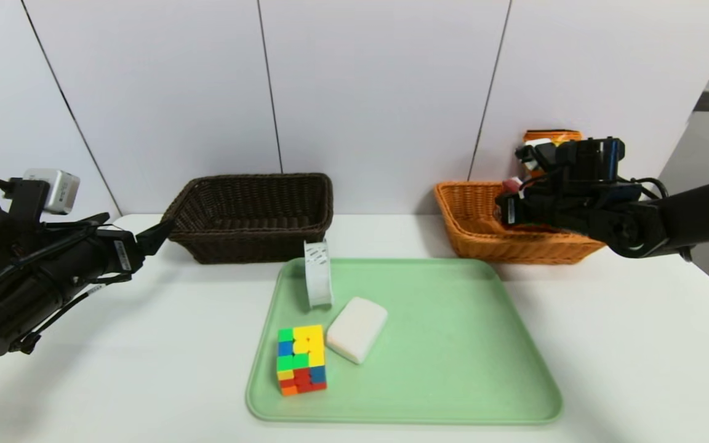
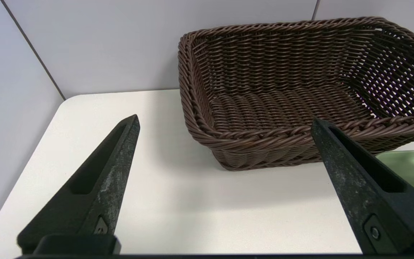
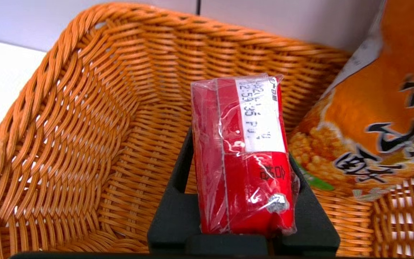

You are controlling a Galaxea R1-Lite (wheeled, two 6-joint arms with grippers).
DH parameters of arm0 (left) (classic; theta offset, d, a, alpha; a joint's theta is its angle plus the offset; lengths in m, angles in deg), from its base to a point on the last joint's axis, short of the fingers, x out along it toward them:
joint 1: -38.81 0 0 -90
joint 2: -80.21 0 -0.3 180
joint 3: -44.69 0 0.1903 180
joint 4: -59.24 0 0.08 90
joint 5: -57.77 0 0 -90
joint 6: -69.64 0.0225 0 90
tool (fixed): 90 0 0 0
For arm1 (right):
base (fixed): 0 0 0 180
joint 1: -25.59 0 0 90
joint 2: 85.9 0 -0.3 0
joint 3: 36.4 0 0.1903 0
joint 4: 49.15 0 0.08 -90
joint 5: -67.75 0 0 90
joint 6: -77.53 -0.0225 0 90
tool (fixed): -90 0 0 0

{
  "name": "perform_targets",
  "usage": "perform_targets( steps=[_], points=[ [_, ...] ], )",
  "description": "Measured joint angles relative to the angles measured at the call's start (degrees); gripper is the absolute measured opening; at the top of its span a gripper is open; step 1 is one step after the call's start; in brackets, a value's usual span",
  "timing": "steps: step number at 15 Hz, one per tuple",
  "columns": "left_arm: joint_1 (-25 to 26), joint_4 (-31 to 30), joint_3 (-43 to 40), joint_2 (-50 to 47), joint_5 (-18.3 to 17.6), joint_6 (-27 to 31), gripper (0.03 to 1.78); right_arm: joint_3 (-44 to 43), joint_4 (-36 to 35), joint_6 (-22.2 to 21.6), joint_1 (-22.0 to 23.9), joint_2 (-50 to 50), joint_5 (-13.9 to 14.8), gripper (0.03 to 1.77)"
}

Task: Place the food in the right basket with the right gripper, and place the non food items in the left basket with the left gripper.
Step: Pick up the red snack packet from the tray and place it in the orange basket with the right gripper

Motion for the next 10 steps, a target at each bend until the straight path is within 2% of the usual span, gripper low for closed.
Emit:
perform_targets(
  steps=[3, 7, 10],
  points=[
    [0.02, 0.00, 0.02, 0.11, 0.02, 0.00, 1.69, 0.16, -0.16, -0.13, -0.05, 0.77, 0.44, 0.39],
    [0.00, 0.00, 0.02, 0.16, 0.00, 0.02, 1.69, 0.28, -5.66, 0.04, -0.05, 2.01, 1.22, 0.39],
    [0.00, 0.00, 0.02, 0.16, 0.02, 0.05, 1.69, 0.35, -5.73, 0.11, -0.06, 2.34, 1.24, 0.39]
  ],
)
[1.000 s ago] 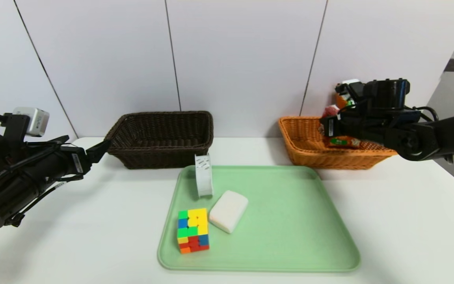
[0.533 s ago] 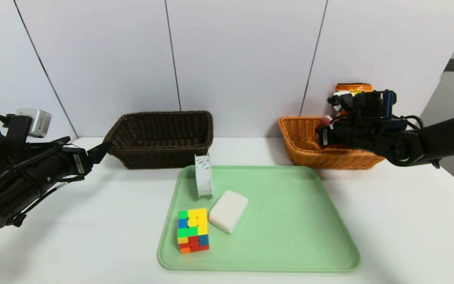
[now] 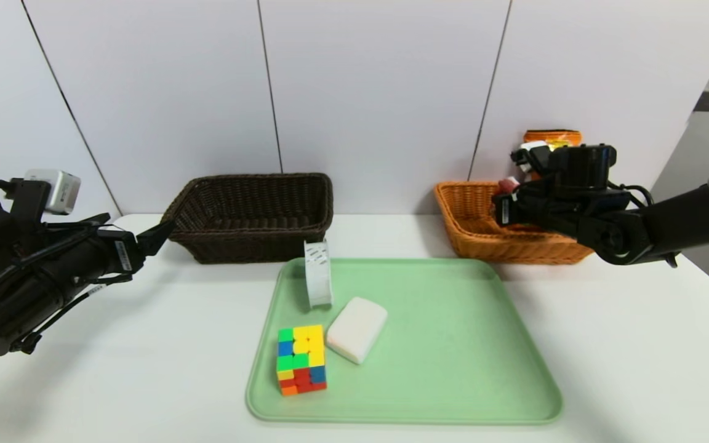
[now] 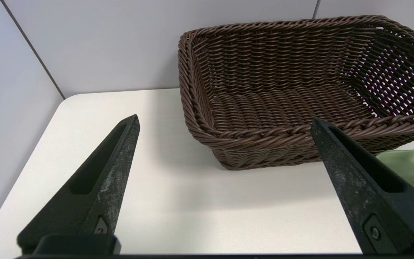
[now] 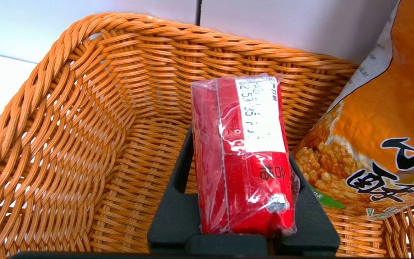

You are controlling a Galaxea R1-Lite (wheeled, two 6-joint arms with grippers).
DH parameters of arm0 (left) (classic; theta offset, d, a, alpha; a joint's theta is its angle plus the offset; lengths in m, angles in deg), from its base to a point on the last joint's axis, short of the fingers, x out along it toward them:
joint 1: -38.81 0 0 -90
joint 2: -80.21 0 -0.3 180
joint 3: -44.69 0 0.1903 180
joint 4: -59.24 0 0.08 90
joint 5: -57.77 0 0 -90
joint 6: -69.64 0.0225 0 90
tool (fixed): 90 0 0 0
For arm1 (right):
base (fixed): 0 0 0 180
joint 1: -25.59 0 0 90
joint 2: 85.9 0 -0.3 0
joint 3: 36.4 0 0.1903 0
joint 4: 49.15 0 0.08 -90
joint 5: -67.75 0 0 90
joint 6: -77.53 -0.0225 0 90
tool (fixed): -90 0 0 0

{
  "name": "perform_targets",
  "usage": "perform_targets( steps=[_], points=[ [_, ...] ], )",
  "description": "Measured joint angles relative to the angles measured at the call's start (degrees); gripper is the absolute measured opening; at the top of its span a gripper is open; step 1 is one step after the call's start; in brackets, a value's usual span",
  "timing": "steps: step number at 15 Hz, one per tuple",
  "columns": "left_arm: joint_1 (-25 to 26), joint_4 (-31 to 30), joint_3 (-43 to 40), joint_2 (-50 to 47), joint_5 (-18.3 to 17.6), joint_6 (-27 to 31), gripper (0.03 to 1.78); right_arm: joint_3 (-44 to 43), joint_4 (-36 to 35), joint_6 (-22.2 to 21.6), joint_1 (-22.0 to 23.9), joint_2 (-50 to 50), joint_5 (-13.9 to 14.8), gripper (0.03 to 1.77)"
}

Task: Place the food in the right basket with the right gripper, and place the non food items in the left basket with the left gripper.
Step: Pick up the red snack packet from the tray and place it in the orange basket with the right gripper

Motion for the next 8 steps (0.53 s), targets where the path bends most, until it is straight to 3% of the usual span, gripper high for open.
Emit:
perform_targets(
  steps=[3, 5, 8],
  points=[
    [0.00, 0.00, -0.02, 0.02, -0.02, 0.04, 1.69, 0.11, 0.60, -0.05, 0.01, -0.02, 0.07, 0.42],
    [0.00, 0.02, -0.09, -0.02, -0.02, 0.02, 1.69, 0.55, 0.35, -0.11, 0.01, -0.13, 0.16, 0.72],
    [0.02, -0.05, -0.22, -0.11, -0.02, 0.04, 1.69, 0.83, -0.06, -0.18, 0.01, -0.22, 0.71, 1.03]
  ],
)
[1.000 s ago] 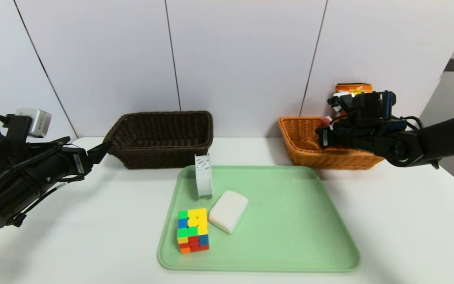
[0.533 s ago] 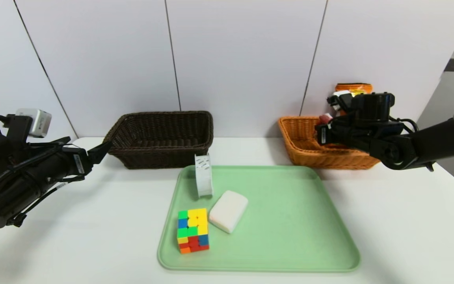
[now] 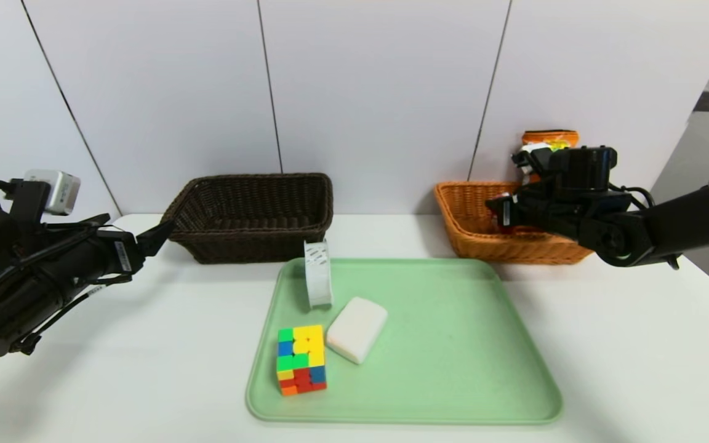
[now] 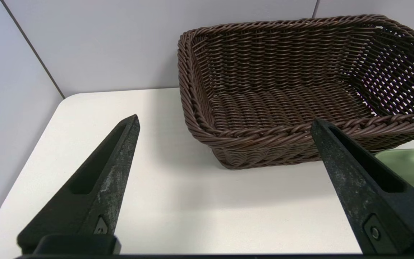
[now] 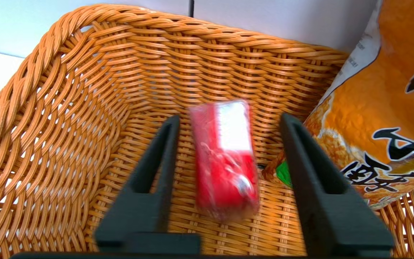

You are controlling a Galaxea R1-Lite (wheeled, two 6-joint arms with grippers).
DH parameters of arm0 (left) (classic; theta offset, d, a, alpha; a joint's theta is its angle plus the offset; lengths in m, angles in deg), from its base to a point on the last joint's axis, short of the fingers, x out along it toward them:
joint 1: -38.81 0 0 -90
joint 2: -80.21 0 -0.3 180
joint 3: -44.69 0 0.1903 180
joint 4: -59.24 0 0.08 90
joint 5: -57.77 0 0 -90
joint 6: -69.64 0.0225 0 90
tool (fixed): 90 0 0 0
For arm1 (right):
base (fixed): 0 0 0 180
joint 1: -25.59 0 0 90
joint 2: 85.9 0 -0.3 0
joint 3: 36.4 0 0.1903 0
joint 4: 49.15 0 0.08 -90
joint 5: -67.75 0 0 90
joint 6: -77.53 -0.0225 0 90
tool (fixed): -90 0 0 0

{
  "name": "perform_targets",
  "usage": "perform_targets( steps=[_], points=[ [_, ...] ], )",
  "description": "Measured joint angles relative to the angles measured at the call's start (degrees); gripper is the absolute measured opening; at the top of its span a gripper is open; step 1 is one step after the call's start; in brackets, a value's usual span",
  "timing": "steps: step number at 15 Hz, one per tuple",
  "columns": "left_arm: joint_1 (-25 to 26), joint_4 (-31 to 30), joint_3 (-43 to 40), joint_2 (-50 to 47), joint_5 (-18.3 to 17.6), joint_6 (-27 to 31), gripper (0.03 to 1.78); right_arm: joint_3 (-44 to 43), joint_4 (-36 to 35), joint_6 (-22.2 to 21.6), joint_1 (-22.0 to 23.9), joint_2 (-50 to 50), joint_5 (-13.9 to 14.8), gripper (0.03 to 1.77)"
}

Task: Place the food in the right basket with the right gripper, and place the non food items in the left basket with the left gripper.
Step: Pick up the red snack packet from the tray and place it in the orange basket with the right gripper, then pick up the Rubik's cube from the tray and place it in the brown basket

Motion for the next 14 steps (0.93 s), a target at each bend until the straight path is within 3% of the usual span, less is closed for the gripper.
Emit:
perform_targets(
  steps=[6, 14],
  points=[
    [-0.02, -1.79, -1.19, -0.09, -0.02, 0.11, 1.69, 1.16, 0.00, 0.16, -0.11, -2.51, 0.00, 1.40],
    [-0.02, -3.36, -2.18, -0.30, -0.06, 0.21, 1.69, 8.80, 0.00, -0.13, -3.56, -14.64, -0.40, 1.60]
  ],
)
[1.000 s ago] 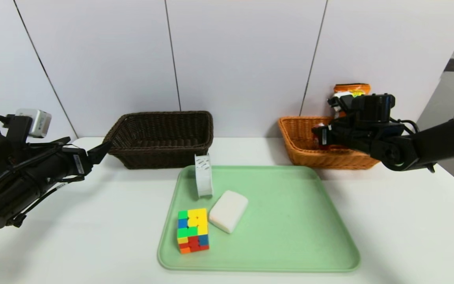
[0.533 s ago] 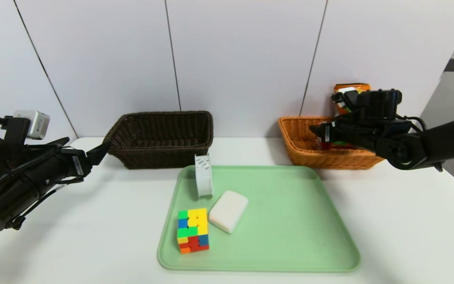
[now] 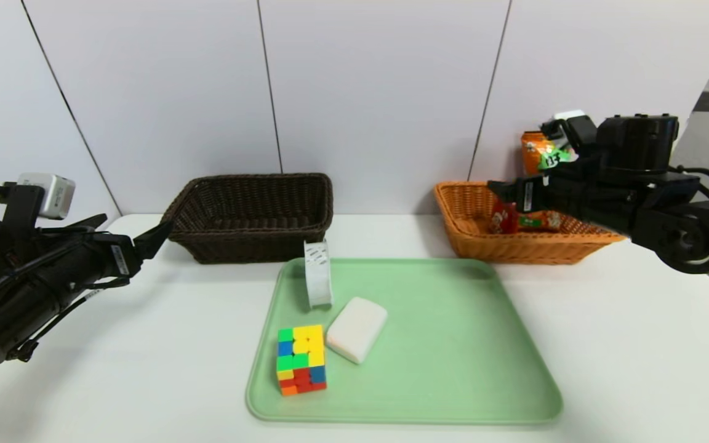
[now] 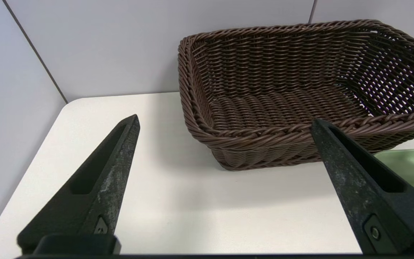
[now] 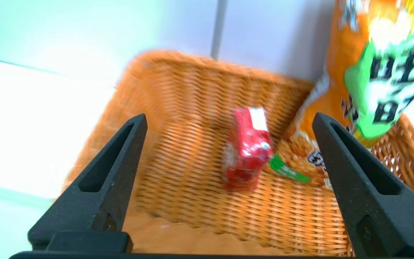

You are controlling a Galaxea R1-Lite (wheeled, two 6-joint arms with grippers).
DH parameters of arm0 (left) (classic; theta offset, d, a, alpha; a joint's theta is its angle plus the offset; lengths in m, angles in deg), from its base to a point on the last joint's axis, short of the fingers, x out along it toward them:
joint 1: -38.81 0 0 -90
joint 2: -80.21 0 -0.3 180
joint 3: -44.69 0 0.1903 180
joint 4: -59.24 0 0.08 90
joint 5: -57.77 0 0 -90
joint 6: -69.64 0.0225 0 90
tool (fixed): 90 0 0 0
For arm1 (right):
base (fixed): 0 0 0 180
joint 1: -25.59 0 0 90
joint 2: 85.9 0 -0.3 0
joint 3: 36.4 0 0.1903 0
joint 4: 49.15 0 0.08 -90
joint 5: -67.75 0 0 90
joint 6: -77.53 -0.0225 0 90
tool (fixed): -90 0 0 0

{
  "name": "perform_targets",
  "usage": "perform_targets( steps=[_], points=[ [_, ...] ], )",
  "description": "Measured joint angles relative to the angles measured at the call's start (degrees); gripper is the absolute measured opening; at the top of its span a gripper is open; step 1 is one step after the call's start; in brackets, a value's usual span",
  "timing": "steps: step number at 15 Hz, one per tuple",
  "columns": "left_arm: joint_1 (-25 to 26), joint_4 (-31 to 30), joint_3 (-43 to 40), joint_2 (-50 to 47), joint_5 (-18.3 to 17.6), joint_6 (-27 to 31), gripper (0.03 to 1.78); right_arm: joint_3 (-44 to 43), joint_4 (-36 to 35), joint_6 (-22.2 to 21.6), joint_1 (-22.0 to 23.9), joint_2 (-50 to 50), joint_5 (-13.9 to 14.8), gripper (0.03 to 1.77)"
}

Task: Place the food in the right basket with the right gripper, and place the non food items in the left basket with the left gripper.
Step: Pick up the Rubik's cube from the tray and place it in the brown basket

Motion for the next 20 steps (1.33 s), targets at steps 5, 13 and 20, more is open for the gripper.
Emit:
perform_targets(
  steps=[5, 13, 20],
  points=[
    [-0.06, 0.00, -1.02, -0.41, -0.11, 0.22, 1.69, 4.35, 0.50, 0.27, -8.91, -8.98, 0.00, 1.65],
    [-0.16, 0.00, -0.63, -0.30, -0.21, 0.20, 1.69, 6.94, 9.92, 1.54, -26.86, -12.62, -0.33, 1.69],
    [-6.16, 0.09, -1.22, -2.15, -0.71, 0.32, 1.69, 6.77, 10.12, 1.38, -27.78, -10.72, -0.30, 1.69]
  ],
)
